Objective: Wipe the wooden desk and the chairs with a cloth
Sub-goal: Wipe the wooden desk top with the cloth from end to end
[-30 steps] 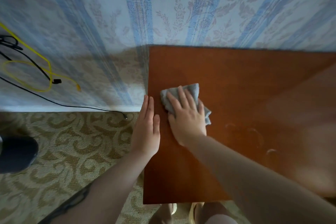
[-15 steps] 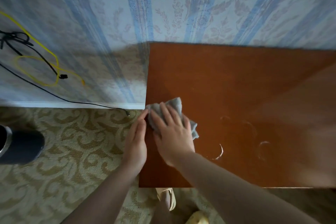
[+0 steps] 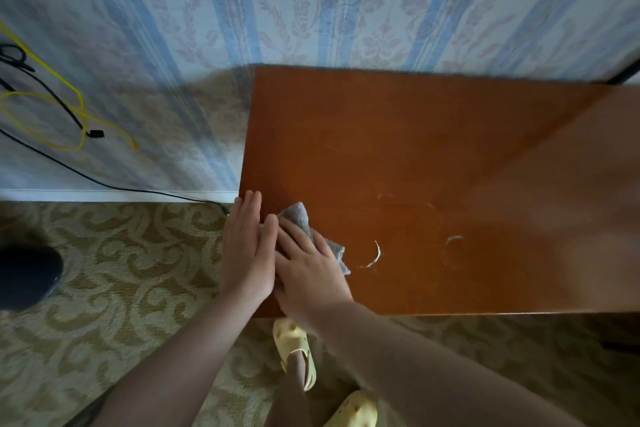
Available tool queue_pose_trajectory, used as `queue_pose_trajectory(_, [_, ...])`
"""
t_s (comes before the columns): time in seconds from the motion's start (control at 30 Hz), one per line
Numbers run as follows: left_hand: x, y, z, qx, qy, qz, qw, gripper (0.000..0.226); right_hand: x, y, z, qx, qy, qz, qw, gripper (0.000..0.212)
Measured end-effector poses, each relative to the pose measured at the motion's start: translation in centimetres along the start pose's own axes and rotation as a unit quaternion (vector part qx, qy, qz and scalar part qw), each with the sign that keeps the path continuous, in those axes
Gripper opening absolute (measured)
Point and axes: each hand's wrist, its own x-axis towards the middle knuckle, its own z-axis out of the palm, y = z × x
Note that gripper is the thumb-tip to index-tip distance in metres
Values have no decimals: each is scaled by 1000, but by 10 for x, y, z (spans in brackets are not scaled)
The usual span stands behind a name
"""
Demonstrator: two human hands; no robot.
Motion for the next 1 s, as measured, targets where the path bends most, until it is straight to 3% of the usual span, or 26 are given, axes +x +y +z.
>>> queue_pose_trajectory(0.07, [4, 2, 2, 44, -26, 46, 998, 77, 10, 35, -17, -81, -27, -94, 992, 56])
queue_pose_trajectory(0.13, [14, 12, 9, 64, -53, 92, 992, 77, 27, 69, -36, -122, -50, -106, 986, 56])
queue_pose_trajectory(0.3, [43, 31, 31, 153, -91, 178, 968, 62, 34, 130, -63, -37, -34, 67, 997, 52])
queue_pose_trajectory(0.43, [47, 15, 35, 246, -67, 231, 939, 58, -14, 177, -71, 56, 32, 232, 971, 47])
queue_pose_trajectory(0.53, [45, 16, 37, 266, -50, 228, 935, 56, -49, 156, -48, 96, 67, 292, 949, 47])
queue_pose_trajectory(0.67, [48, 18, 37, 272, -55, 223, 935, 55, -56, 108, -21, 71, 58, 235, 968, 61])
queue_pose_trajectory(0.77, [50, 17, 35, 246, -54, 228, 941, 55, -66, 141, -37, 34, 5, 104, 994, 54])
queue_pose_trajectory(0.83, [51, 17, 35, 238, -51, 231, 942, 54, -74, 178, -48, 7, 2, 83, 997, 51])
queue_pose_trajectory(0.93, [52, 16, 35, 233, -44, 232, 943, 48, -63, 183, -41, 76, 122, 244, 959, 47])
queue_pose_trajectory(1.0, [52, 16, 35, 235, -48, 230, 943, 45, -45, 149, -26, 89, 150, 306, 936, 46])
